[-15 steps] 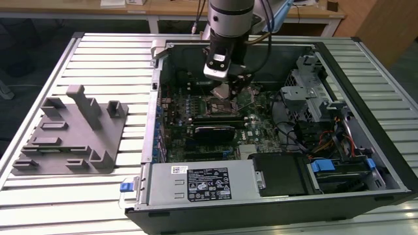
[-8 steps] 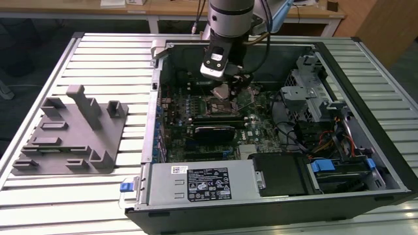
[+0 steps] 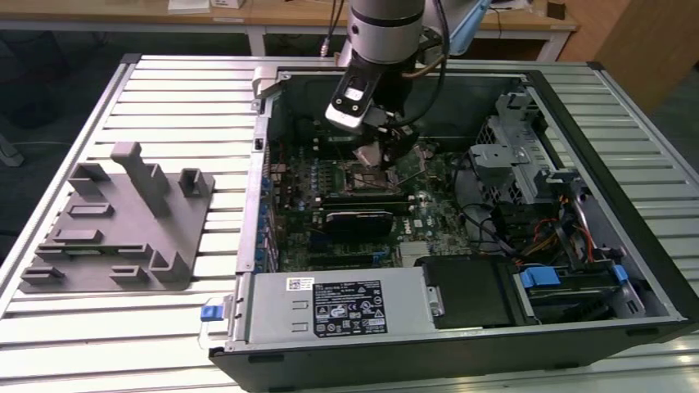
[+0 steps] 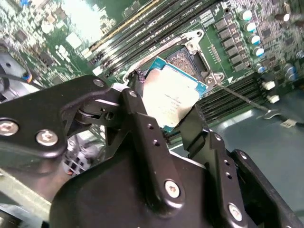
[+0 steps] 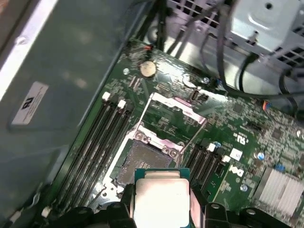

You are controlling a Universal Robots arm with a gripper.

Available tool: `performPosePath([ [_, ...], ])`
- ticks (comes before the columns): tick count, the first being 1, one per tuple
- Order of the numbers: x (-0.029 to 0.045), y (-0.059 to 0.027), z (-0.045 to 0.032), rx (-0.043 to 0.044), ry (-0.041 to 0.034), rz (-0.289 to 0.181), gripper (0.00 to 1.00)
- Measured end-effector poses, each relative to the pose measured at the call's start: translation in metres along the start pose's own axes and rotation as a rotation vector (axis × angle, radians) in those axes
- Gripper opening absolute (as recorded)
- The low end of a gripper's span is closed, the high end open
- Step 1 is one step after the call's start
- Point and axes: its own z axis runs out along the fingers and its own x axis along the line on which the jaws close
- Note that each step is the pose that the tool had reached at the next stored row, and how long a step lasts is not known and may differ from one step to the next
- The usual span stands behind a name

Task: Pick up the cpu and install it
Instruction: 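Place the cpu into insertion slot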

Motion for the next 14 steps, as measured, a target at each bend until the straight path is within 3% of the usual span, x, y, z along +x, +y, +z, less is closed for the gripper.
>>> performPosePath([
  [3, 0.0000, -0.0001, 0.0006, 0.0006, -0.0035, 0.050, 0.54],
  [14, 0.0000, -0.0001, 0.0014, 0.0015, -0.0111, 0.165, 0.54],
])
